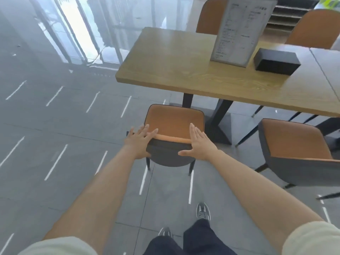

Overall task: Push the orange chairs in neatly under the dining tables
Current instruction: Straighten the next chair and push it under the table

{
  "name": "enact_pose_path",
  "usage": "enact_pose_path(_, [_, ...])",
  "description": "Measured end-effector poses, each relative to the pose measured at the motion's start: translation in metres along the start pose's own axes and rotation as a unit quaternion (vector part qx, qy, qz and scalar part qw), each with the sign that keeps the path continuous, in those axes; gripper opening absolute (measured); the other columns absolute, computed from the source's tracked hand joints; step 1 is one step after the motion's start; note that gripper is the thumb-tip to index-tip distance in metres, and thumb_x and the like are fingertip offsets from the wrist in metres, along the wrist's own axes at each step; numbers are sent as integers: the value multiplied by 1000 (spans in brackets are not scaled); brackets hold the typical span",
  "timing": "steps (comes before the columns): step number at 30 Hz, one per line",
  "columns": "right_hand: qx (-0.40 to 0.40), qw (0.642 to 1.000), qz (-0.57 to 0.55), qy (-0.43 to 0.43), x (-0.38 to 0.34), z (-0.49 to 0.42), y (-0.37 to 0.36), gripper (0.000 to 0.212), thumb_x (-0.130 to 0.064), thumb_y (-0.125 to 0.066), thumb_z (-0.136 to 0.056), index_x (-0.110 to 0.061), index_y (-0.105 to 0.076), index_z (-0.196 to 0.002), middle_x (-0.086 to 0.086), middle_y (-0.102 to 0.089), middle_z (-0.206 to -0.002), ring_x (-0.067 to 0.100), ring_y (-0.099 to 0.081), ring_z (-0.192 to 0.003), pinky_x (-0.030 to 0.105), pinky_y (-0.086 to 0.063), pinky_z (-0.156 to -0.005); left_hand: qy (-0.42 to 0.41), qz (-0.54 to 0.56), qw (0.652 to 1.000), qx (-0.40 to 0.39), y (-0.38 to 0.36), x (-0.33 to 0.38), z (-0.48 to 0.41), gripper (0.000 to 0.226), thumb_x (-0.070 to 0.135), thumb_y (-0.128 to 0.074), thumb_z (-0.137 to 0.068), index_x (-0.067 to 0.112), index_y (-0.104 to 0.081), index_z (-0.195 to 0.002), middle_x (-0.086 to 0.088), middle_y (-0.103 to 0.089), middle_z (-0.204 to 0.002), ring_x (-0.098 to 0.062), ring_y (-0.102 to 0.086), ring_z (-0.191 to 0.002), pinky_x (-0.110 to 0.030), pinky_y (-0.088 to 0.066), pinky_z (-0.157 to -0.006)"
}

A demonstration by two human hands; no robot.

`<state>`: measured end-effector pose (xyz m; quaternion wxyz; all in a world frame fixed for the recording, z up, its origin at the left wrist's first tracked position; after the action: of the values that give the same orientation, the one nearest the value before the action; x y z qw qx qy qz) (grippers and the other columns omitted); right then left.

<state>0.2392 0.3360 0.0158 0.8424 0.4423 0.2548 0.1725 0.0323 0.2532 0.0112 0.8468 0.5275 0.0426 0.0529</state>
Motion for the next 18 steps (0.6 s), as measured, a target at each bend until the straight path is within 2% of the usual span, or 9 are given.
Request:
enact_pose_path(3, [3,999,-8,-46,3,1,-8,112,-50,-63,-81,-10,19,-146,5,11,-158,21,6,-146,38,-1,-118,-18,9,1000,-4,-3,-3,-12,86,37,-60,-86,34,1,-146,-9,4,-158,-25,3,-146,-50,-4,-116])
enact_pose_path(6, [10,998,-2,-68,9,-4,-13,108,-38,-70,-81,-10,10,-148,7,-2,-159,25,-7,-146,40,-15,-118,-17,18,1000,8,-5,0,-25,77,19,-58,-88,32,-10,-146,-11,-8,-157,-27,-6,-145,-52,-11,-115])
enact_pose_path(8, [27,996,34,-73,12,-10,-16,89,-27,-68,-84,-11,-9,-148,13,-21,-154,30,-25,-140,42,-31,-111,-15,13,999,29,-4,2,-31,63,10,-53,-87,26,-26,-142,-11,-31,-148,-29,-23,-140,-52,-19,-112])
enact_pose_path(10, [68,993,72,-60,13,-15,-16,47,-10,-58,-87,-6,-40,-129,14,-48,-134,31,-49,-121,37,-46,-92,-27,-2,998,56,-3,3,-37,42,8,-52,-84,20,-45,-123,-8,-53,-125,-27,-42,-123,-49,-30,-106])
enact_pose_path(11, [84,992,82,-54,11,-15,-16,31,-3,-53,-86,-5,-47,-116,14,-56,-120,32,-56,-109,35,-47,-80,-35,-9,997,62,-2,3,-39,32,8,-52,-82,17,-49,-113,-7,-58,-116,-26,-47,-115,-46,-34,-102])
enact_pose_path(13, [97,989,96,-48,9,-15,-16,21,3,-46,-84,-4,-50,-103,14,-63,-105,34,-61,-95,34,-42,-67,-56,-14,996,63,-1,4,-42,23,8,-52,-80,13,-50,-102,-8,-61,-107,-27,-54,-103,-39,-39,-92])
enact_pose_path(15, [95,989,105,-42,9,-12,-14,18,4,-43,-84,-6,-49,-97,16,-65,-101,35,-61,-91,33,-39,-65,-71,-13,996,54,-1,4,-43,21,7,-51,-80,11,-50,-101,-9,-61,-105,-29,-57,-97,-36,-41,-82])
enact_pose_path(18, [88,990,108,-37,14,-10,-13,19,3,-42,-86,-5,-52,-100,16,-65,-101,35,-60,-92,33,-41,-68,-74,-17,996,44,-2,8,-43,22,6,-49,-83,11,-51,-105,-9,-61,-106,-29,-58,-97,-35,-43,-80])
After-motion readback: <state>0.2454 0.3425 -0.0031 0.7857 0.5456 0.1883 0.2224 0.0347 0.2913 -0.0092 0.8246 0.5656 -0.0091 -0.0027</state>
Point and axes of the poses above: each hand's wrist, its own z-axis away from the middle knuckle, its own y-axis out of the back of the hand, x = y × z, the point moved 1 cm from there along -z, towards the middle knuckle
